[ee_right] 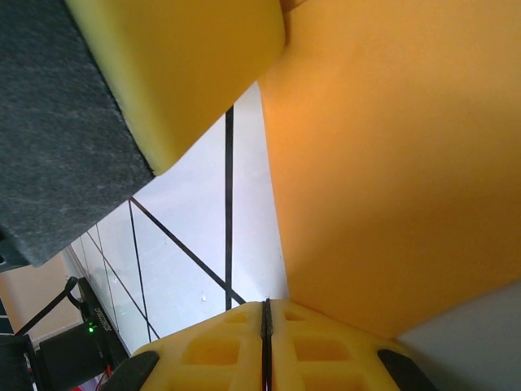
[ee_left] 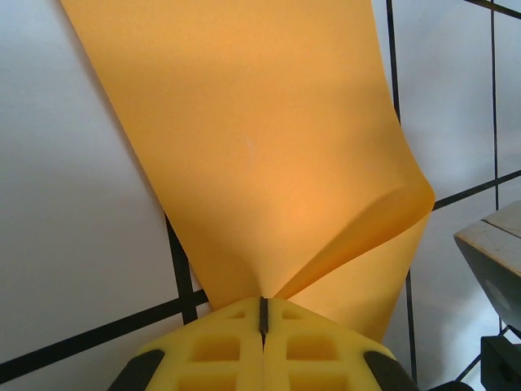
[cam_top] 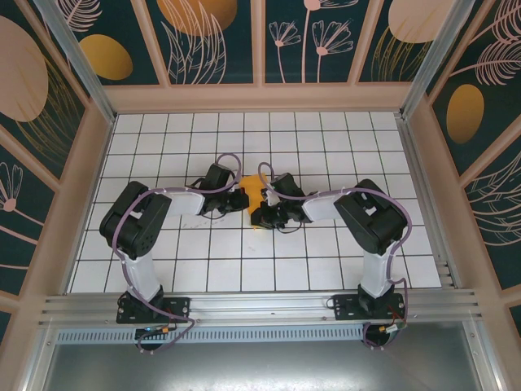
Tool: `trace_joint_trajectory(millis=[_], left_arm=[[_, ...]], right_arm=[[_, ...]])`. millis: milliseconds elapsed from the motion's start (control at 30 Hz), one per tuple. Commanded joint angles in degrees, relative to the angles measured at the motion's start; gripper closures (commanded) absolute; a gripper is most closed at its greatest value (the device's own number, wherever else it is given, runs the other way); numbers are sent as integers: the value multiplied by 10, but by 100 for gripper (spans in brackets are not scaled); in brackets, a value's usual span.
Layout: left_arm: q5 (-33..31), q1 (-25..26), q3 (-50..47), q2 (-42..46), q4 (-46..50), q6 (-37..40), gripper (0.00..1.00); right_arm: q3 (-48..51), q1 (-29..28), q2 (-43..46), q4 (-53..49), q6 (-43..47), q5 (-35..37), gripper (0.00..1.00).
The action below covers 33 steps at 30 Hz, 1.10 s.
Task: Fold a paper plane with a square sheet of paper (pick it up from the middle)
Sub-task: Third fold the triangle at the center of the table.
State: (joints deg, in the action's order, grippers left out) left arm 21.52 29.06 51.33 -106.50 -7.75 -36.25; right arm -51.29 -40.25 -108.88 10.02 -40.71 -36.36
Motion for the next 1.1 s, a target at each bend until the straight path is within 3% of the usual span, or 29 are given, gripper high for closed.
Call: trace_joint_trajectory(millis=[0, 167, 433, 600, 1067], left_arm=[[-46, -4, -18, 0, 38, -3, 100], [-47, -4, -19, 0, 38, -2, 100], [-40, -4, -15, -2, 34, 0, 100], [-39, -4, -10, -5, 36, 2, 100], [-49, -5, -2, 0, 50, 6, 100]], right_arm=[[8, -4, -16, -23, 17, 4, 90], [6, -4, -17, -35, 19, 7, 91], [-10, 37, 59, -33, 19, 32, 91], [-44, 72, 15, -51, 30, 34, 93], [-60, 75, -40, -55, 20, 38, 94]])
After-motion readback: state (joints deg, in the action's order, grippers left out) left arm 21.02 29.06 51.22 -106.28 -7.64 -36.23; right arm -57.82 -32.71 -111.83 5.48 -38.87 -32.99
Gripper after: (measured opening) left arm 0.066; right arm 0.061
